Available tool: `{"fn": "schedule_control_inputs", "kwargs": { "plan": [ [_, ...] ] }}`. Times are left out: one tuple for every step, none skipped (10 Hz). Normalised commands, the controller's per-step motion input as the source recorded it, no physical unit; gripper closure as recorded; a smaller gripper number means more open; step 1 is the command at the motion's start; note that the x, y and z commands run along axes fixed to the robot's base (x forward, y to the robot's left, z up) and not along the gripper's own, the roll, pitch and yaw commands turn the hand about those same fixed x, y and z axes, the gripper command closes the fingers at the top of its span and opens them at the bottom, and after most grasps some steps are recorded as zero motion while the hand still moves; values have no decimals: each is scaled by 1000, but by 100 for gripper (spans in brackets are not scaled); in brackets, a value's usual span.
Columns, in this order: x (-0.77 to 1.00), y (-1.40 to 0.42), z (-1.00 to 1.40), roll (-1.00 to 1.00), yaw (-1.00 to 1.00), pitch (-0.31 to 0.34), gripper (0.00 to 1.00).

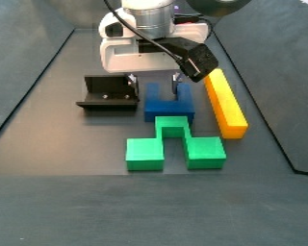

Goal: Pick up the blue object. Move up. Place the blue object on the fixture. Regrasp the blue object. Move to above the board. Insert the blue object.
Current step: Pick up the blue object.

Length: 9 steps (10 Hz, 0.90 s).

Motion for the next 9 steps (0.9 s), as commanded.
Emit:
{"fn": "schedule_control_inputs", "kwargs": {
  "plan": [
    [0, 0, 0, 0, 0, 0, 100],
    [0, 0, 0, 0, 0, 0, 100],
    [0, 0, 0, 0, 0, 0, 100],
    [0, 0, 0, 0, 0, 0, 100],
    [0, 0, 0, 0, 0, 0, 100],
    [0, 0, 0, 0, 0, 0, 100],
    [0, 0, 0, 0, 0, 0, 100],
    [0, 0, 0, 0, 0, 0, 100],
    [0, 0, 0, 0, 0, 0, 100]
  ]
}}
